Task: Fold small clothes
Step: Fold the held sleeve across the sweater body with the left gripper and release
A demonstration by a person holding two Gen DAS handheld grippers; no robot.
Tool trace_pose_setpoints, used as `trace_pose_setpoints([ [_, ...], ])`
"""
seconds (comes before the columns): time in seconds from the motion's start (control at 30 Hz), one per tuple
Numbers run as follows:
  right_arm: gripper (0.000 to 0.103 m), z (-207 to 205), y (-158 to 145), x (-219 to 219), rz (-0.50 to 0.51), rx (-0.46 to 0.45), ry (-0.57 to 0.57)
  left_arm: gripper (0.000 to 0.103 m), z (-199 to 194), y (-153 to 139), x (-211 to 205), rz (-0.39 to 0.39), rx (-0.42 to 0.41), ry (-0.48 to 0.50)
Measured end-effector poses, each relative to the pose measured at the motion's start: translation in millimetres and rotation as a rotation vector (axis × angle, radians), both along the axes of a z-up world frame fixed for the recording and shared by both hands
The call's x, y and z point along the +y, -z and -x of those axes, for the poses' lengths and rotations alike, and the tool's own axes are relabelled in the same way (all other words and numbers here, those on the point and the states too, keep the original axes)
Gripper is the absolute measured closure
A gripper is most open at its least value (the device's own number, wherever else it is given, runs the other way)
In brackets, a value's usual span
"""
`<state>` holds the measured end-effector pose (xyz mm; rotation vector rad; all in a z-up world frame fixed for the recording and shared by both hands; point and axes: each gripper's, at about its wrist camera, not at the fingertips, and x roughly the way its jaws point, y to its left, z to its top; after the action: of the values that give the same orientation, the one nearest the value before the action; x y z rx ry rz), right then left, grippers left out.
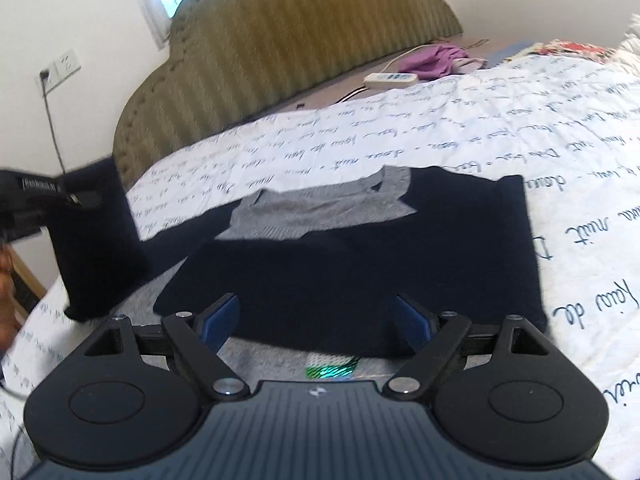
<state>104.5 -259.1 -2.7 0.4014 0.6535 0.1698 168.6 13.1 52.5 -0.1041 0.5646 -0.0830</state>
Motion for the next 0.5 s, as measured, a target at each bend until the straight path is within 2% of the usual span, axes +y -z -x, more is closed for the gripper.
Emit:
trace_pose_setpoints([
  [0.17, 0.019, -6, -1, -20, -0.068, -0.003, 0.019, 0.097, 0, 36, -42, -0.033, 0.06, 0.101],
  [0.23, 0.019, -10, -2, -29, -0.154, -0.02, -0.001, 0.085, -3, 53, -51, -0.039, 0.107, 0.137],
  [0.27, 0.019, -13, -2, -33, -0.208, -0.025, -0.015, 0.084, -5, 60, -52, -0.036, 0.13, 0.152],
  [0.37, 0.019, -32, 6, -43, -0.391, -0.006, -0.072, 0.066, -10, 77, -53, -0.031, 0.188, 0.187],
  [0.4, 0.019, -39, 10, -43, -0.437, 0.006, -0.086, 0.052, -8, 79, -50, -0.02, 0.197, 0.194],
  [0.43, 0.019, -46, 14, -42, -0.469, 0.019, -0.102, 0.04, -5, 78, -47, -0.011, 0.198, 0.201],
  [0.5, 0.018, -58, 18, -36, -0.498, 0.042, -0.129, 0.028, 6, 72, -39, -0.007, 0.172, 0.204],
])
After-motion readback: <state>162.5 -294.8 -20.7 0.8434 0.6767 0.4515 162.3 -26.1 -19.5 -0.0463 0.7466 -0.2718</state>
